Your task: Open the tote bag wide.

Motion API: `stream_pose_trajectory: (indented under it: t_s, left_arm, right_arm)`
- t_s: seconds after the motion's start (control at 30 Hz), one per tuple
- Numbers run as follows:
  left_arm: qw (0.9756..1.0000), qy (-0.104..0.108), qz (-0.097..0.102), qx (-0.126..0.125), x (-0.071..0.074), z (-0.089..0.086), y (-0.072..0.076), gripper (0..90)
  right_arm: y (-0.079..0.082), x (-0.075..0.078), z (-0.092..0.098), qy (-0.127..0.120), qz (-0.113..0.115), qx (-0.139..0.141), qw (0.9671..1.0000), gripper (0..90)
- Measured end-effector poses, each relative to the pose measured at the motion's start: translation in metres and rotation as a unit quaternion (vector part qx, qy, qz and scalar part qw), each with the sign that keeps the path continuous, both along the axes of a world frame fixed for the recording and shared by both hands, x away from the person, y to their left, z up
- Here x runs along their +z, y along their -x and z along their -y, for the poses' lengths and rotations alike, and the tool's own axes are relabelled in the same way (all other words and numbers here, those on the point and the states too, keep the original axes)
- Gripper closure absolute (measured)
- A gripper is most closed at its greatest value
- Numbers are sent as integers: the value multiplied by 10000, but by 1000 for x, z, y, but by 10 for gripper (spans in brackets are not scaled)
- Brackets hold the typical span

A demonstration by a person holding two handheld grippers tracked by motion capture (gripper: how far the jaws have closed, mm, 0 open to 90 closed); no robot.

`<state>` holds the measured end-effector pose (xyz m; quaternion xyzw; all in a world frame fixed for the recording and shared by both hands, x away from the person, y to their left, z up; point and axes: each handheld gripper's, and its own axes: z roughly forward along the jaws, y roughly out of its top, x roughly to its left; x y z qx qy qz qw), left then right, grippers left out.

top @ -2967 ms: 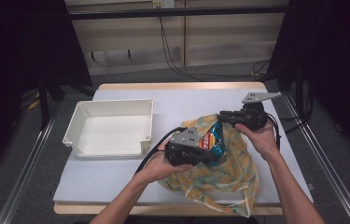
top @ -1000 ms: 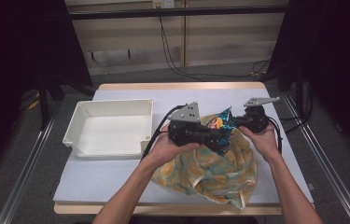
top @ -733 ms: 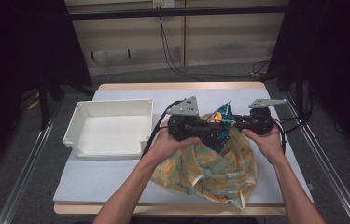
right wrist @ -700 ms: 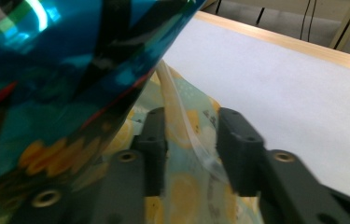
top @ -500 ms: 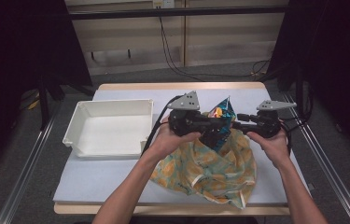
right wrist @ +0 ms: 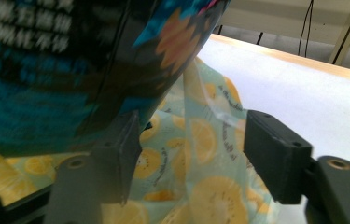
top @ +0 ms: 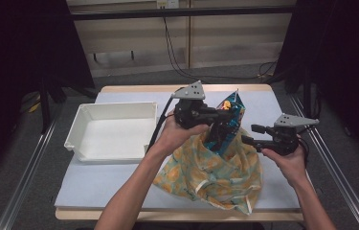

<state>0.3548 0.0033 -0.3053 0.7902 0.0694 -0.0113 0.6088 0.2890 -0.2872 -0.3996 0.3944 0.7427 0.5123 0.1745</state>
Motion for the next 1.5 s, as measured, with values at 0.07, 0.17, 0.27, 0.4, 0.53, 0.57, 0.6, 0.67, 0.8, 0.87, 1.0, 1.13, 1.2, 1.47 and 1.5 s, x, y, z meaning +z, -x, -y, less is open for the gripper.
stream_pose_trajectory:
  t_s: [0.07, 0.17, 0.27, 0.4, 0.53, 0.57, 0.6, 0.67, 0.8, 0.87, 1.0, 1.13, 1.2, 1.47, 1.5]
  left_arm:
    - [10000, 36, 20, 10, 2, -1, 0, 890]
    - [10000, 77, 35, 47, 5, -2, -1, 890]
    - [9999, 108, 74, 31, 12, -3, -1, 890]
    - [9998, 129, 137, 86, 22, -5, -3, 890]
    - [9996, 140, 206, 105, 31, -5, -5, 890]
    - [9996, 160, 208, 134, 33, -5, -5, 889]
    - [9995, 218, 190, 127, 35, -6, -5, 890]
    - [9995, 219, 206, 133, 39, -7, -7, 889]
    - [9992, 258, 237, 166, 45, -7, -8, 889]
    - [9991, 277, 238, 199, 48, -7, -9, 889]
    - [9988, 354, 249, 233, 52, -10, -10, 889]
    - [9979, 532, 195, 330, 62, -16, -14, 890]
    - [9978, 509, 213, 374, 68, -17, -15, 889]
    - [9972, 484, 224, 522, 67, -31, -17, 890]
    - [9969, 482, 208, 586, 66, -34, -17, 890]
  right_arm:
    - [3, -4, 0, -44, -3, 83, 10000, 338]
    - [9, -9, -2, -34, -37, 107, 9999, 296]
    - [14, -10, -4, 35, -39, 115, 9999, 270]
    - [23, -9, -5, 38, 8, 162, 9999, 266]
    - [30, -10, -3, -43, 4, 168, 9998, 256]
    - [32, -11, -4, -32, 7, 190, 9998, 251]
    - [34, -11, -4, 12, 23, 207, 9998, 248]
    - [38, -13, -5, -2, 41, 226, 9997, 242]
    - [42, -15, -6, -58, 37, 268, 9996, 232]
    - [43, -15, -8, -45, 33, 294, 9996, 227]
    - [46, -14, -9, -94, 110, 340, 9993, 199]
    - [49, -10, -8, -151, 251, 405, 9988, 172]
    - [49, -10, -8, -149, 258, 407, 9987, 171]
    - [50, -10, -10, -117, 258, 416, 9987, 172]
    - [50, -10, -10, -116, 257, 424, 9987, 172]
